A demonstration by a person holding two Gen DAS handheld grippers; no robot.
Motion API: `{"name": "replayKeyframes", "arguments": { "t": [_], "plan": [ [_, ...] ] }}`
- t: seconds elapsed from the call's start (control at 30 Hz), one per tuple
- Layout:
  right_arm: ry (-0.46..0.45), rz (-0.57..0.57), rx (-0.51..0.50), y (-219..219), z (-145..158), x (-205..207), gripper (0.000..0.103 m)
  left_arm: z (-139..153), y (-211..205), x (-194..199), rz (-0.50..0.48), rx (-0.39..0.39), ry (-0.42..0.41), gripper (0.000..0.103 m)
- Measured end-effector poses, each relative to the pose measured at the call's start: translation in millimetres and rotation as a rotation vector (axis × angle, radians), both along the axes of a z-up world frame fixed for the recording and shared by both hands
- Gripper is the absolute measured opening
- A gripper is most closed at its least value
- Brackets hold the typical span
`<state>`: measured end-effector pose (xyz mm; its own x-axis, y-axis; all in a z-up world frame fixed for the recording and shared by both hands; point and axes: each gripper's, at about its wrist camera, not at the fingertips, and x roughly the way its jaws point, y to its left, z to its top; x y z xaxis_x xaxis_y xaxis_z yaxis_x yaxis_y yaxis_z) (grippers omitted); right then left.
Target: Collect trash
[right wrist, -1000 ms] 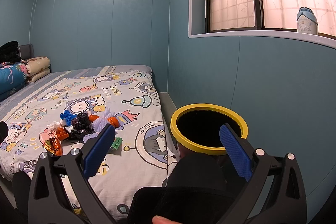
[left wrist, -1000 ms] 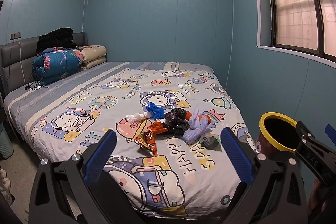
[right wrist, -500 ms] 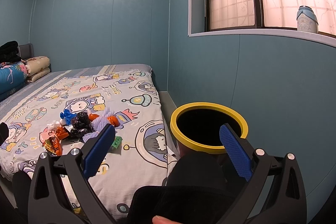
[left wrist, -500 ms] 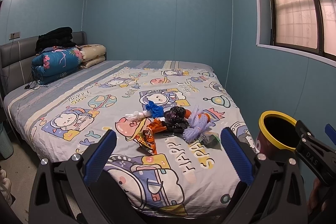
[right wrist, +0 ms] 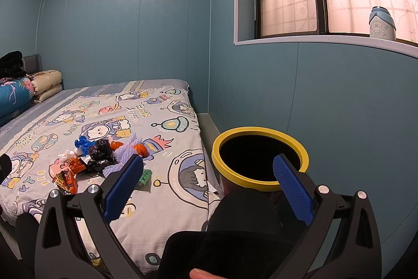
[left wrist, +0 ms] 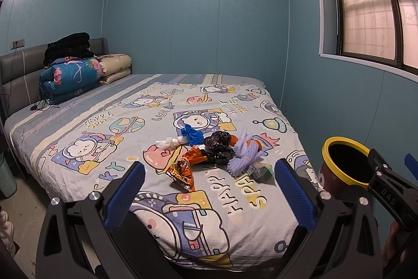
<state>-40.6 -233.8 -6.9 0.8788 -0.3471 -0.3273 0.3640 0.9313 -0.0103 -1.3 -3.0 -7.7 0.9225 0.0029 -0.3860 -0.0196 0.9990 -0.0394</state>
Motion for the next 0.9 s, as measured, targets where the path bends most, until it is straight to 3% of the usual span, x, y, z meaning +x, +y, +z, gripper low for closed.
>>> {"name": "replayKeyframes", "arguments": {
  "t": [0.57, 0.9],
  "plan": [
    [0.016, 0.009, 0.015, -1.5, -4.4, 4.1, 0.095, -1.0, 3.5, 3.2, 0.0, -0.004, 0.009, 0.096],
    [-0.021, 0.096, 0.023, -13.4, 4.7, 26.7, 0.095, -4.0, 14.8, 19.0, -0.006, -0.028, 0.032, 0.096]
  ]
}}
